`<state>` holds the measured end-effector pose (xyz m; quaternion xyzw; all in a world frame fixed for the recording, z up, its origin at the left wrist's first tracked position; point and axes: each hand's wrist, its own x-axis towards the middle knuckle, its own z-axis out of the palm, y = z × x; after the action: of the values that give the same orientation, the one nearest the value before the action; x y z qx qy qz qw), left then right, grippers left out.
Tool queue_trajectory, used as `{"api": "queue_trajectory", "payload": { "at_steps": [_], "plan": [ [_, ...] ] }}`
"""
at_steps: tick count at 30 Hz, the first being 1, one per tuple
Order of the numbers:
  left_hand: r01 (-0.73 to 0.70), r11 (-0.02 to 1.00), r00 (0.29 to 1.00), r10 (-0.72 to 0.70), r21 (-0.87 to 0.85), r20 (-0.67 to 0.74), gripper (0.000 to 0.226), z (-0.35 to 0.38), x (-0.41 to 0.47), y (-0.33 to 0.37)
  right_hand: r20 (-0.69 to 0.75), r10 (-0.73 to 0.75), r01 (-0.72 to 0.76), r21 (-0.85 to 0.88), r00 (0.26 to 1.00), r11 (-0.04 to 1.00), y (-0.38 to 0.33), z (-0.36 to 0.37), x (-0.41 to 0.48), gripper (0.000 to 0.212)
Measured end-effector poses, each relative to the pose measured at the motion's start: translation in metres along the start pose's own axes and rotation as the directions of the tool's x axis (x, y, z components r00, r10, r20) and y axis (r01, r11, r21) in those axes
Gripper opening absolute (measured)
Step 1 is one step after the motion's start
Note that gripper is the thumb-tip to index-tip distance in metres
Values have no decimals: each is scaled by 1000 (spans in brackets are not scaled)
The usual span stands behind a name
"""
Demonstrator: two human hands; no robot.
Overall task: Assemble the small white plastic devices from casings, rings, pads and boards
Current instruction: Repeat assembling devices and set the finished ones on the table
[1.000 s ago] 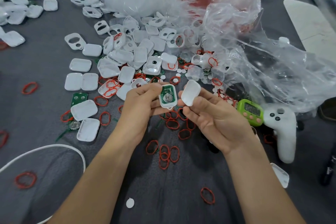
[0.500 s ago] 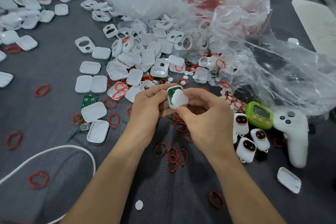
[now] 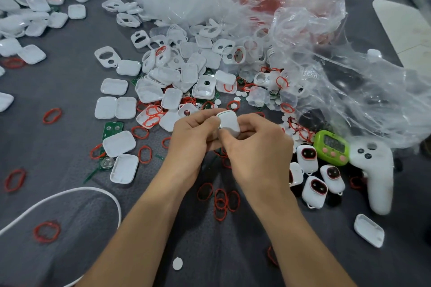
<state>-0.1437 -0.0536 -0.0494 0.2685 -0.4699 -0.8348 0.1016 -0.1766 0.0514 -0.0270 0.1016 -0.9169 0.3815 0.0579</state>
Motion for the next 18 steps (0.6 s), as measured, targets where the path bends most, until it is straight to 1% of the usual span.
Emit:
{"api": "queue_trajectory", "payload": {
  "at_steps": [3,6,9,11,13,14,15,16,18],
  "plan": [
    [8,1000,1000,-8,-7,-1,24,0,-1,0,23,-25,25,-22,999,999,-1,2,1,16],
    [-13,1000,1000,13,12,-2,27,1,-2,-1,60,-32,35,-41,998,999,-2,2,1,20],
    [-45,998,998,46,41,-37,27,1,-2,-2,102,-90,97,-65,991,993,-1,4,-2,23],
    [-58,997,995,61,41,-81,24,-1,-1,-2,102,-146,152,-50,984,987,1,4,-5,22],
    [-66,997,993,69,35,-100,21,-2,-1,-3,90,-155,152,35,984,988,4,2,-5,16],
    [-69,997,992,73,42,-102,21,-2,-1,-3,84,-117,106,121,990,987,6,2,-2,12],
    [-73,996,992,79,56,-102,21,-2,-1,-3,92,-50,29,220,994,975,9,1,2,9],
    [-80,994,992,87,74,-96,23,-2,-2,-4,137,28,-71,317,990,946,12,1,7,6],
    [-95,991,993,101,97,-66,26,-3,-4,-4,303,128,-261,458,945,850,17,-1,16,7]
  ]
}}
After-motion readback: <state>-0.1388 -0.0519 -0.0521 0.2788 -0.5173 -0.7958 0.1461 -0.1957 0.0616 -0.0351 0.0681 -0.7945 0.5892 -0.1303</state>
